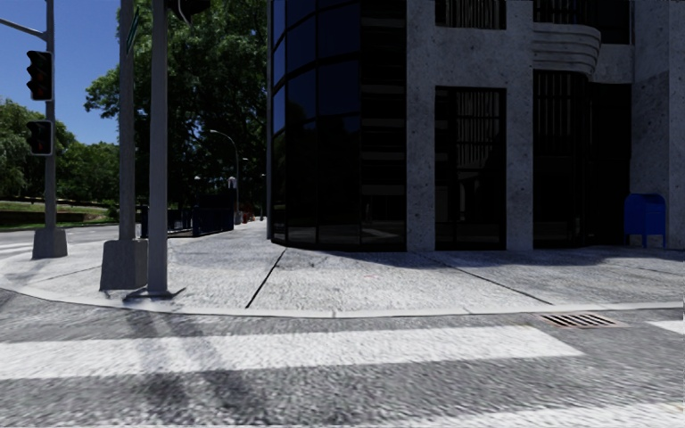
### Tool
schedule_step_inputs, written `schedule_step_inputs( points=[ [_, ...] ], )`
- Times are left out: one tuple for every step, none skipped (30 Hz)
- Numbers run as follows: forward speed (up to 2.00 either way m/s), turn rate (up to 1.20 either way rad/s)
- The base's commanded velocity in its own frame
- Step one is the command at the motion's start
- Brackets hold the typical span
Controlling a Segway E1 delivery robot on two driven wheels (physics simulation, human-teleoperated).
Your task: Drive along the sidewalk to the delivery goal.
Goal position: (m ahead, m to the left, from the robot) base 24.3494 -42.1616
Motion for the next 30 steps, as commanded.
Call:
schedule_step_inputs(
  points=[
    [1.96, -0.18],
    [1.96, -0.37],
    [1.96, -0.45],
    [1.96, -0.45],
    [1.96, -0.48],
    [1.96, -0.48],
    [1.96, -0.49],
    [1.96, -0.49],
    [1.96, -0.49],
    [1.96, -0.49],
    [1.96, -0.49],
    [1.96, -0.49],
    [1.96, -0.49],
    [1.96, -0.49],
    [1.96, -0.49],
    [1.96, -0.49],
    [1.96, -0.49],
    [1.96, -0.49],
    [1.96, -0.49],
    [1.96, -0.49],
    [1.96, -0.49],
    [1.96, -0.49],
    [1.96, -0.49],
    [1.96, -0.49],
    [1.96, -0.49],
    [1.96, -0.49],
    [1.96, -0.49],
    [1.96, -0.49],
    [1.96, -0.49],
    [1.96, -0.49]
  ],
)
